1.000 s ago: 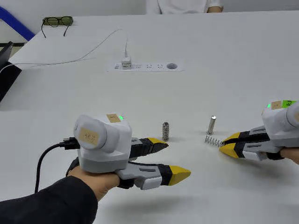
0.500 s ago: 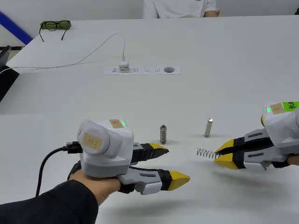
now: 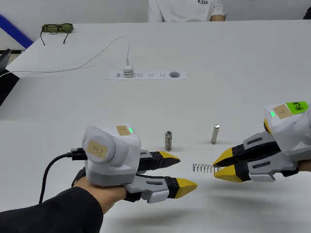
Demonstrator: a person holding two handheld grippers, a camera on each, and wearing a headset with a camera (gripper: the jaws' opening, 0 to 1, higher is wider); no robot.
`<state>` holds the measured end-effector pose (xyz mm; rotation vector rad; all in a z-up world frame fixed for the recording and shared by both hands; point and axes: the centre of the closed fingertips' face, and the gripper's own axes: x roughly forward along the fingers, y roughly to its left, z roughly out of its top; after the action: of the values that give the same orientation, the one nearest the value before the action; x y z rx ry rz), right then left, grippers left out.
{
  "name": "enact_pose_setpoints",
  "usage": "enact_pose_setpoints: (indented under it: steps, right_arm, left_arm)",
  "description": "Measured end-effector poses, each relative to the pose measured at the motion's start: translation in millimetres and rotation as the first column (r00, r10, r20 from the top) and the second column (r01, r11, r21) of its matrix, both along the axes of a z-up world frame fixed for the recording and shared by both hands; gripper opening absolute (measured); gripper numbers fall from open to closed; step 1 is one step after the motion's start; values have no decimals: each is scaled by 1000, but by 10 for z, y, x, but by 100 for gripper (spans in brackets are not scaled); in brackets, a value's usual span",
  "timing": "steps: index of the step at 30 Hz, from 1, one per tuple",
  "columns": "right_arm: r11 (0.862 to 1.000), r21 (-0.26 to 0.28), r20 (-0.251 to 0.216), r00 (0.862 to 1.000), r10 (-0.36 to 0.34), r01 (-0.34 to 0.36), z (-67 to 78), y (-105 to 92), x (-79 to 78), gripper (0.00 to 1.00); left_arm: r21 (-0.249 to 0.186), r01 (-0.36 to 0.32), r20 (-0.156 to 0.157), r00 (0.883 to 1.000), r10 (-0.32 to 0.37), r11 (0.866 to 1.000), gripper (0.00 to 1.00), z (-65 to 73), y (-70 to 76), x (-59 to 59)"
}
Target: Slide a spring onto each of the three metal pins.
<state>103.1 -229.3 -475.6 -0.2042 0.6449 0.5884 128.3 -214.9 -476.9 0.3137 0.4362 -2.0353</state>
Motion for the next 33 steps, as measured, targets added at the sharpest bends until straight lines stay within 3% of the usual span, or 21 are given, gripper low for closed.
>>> enact_pose_setpoints:
  steps: [18,24,33]
  right_arm:
    - [994,-39,-16,995,99,-100,47,195,-51,12]
    - [994,-35,-29,994,107,-108,63,212,-82,12]
    - [996,30,34,996,86,-87,295,246,-12,12]
  left_arm:
    - [-30,100,24,995,-99,995,13,31,51,-176]
    - [-29,121,34,992,-120,992,12,16,68,-211]
    - [-28,129,41,991,-127,991,11,5,72,-215]
